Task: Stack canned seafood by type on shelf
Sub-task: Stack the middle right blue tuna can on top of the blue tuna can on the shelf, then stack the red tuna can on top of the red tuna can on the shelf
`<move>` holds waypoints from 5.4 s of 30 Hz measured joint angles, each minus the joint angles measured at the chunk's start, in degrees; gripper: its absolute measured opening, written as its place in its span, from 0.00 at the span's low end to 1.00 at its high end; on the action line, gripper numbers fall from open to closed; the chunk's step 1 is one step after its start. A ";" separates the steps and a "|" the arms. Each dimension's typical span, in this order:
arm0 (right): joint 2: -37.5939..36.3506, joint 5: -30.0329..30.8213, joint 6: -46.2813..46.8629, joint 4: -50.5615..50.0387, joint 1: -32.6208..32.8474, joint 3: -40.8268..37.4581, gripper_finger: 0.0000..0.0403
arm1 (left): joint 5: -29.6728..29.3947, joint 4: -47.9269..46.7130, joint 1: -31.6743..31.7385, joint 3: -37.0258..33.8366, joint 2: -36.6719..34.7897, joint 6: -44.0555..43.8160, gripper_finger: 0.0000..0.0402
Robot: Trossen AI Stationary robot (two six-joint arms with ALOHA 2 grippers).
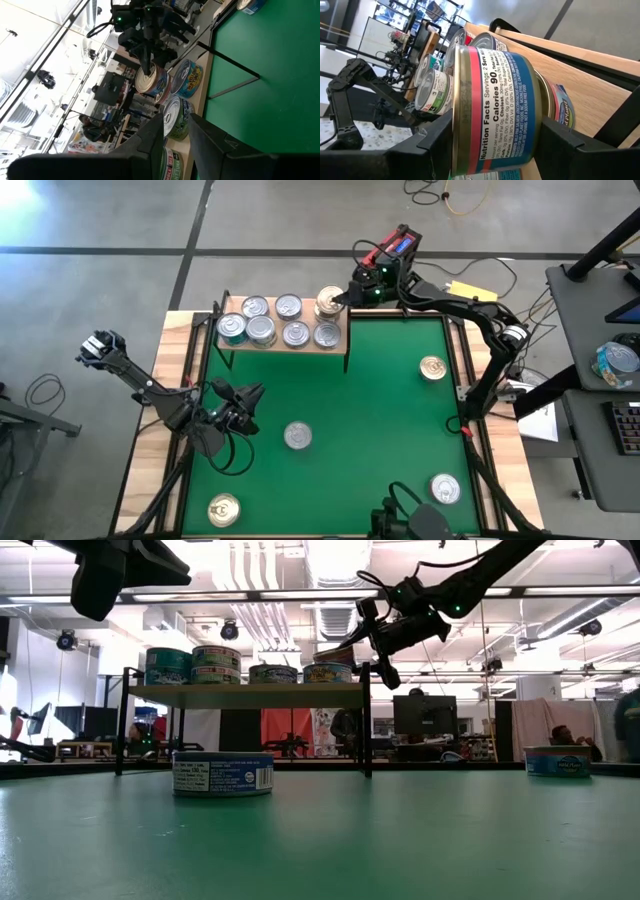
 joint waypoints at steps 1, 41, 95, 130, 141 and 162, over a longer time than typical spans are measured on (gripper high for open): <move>0.00 0.00 -0.29 0.03 0.00 0.00 0.53 | 0.00 0.00 0.00 0.01 0.00 0.00 0.19; 0.00 -0.20 0.32 1.99 0.00 -0.04 0.89 | 0.04 -0.26 0.00 0.00 0.00 -1.05 0.19; -0.02 -0.16 14.94 1.79 -0.02 0.04 0.91 | 0.03 -0.24 0.00 0.00 0.01 -2.05 0.19; -0.02 3.77 10.83 -5.97 0.24 5.68 0.91 | 0.03 -0.26 0.00 0.00 0.01 -2.13 0.19; -0.02 9.93 6.47 -7.78 1.73 5.68 0.91 | 0.04 -0.26 0.00 0.00 0.02 -2.56 0.19; -0.02 17.50 2.72 -8.46 3.24 5.68 0.91 | 0.04 -0.26 -0.02 0.00 0.00 -2.56 0.19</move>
